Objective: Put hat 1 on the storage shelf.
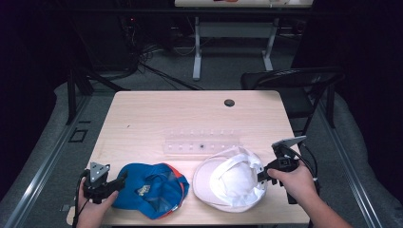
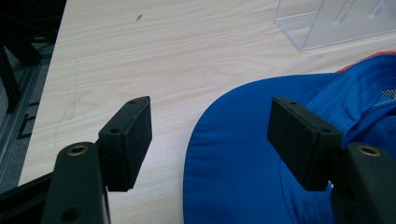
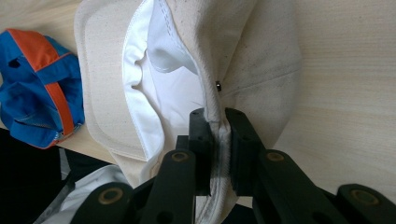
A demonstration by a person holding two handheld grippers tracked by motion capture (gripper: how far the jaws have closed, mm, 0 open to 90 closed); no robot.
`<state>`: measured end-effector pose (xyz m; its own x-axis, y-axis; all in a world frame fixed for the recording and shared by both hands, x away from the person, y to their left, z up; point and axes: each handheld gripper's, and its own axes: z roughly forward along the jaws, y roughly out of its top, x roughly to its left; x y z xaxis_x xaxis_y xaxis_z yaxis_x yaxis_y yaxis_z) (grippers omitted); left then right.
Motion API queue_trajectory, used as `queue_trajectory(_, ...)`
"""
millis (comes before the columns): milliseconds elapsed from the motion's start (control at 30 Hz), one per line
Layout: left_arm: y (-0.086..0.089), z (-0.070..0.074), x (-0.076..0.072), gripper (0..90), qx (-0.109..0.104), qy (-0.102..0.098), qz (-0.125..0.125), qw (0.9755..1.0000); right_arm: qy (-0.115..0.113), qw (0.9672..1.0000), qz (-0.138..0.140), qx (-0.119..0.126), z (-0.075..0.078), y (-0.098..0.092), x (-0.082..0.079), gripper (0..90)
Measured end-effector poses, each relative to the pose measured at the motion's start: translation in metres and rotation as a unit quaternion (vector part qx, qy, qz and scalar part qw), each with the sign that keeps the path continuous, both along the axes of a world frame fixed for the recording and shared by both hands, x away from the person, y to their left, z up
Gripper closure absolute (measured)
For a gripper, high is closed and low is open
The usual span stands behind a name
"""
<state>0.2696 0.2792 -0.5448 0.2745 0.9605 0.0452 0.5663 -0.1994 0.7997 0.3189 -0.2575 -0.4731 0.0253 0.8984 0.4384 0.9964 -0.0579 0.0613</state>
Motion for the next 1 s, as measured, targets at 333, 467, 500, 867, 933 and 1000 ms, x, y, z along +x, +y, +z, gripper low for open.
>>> queue_trajectory(333, 0.001, 0.000, 0.000, 31.2, -0.001, 0.000, 0.000, 1.0000, -0.003, 0.9998, -0.007, 0.017, 0.018, 0.010, 0.006, 81.8)
queue_trajectory(467, 0.002, 0.000, 0.000, 31.2, -0.002, 0.000, 0.001, 1.0000, 0.001, 0.9988, -0.008, 0.048, 0.017, 0.007, 0.005, 81.8)
queue_trajectory(500, 0.001, 0.000, 0.000, 31.2, -0.001, 0.000, 0.001, 1.0000, 0.006, 0.9984, -0.005, 0.056, 0.017, 0.005, 0.005, 81.8)
queue_trajectory(867, 0.000, -0.001, 0.001, 31.2, 0.000, 0.001, 0.000, 1.0000, -0.019, 0.9997, 0.010, -0.011, 0.036, 0.011, 0.004, 81.8)
queue_trajectory(933, 0.000, -0.001, 0.000, 31.2, -0.001, 0.001, 0.000, 1.0000, -0.026, 0.9988, 0.016, -0.037, 0.040, 0.015, 0.005, 81.8)
queue_trajectory(1000, 0.000, 0.000, 0.000, 31.2, -0.002, 0.000, 0.001, 1.0000, -0.021, 0.9985, 0.024, -0.045, 0.045, 0.017, 0.008, 81.8)
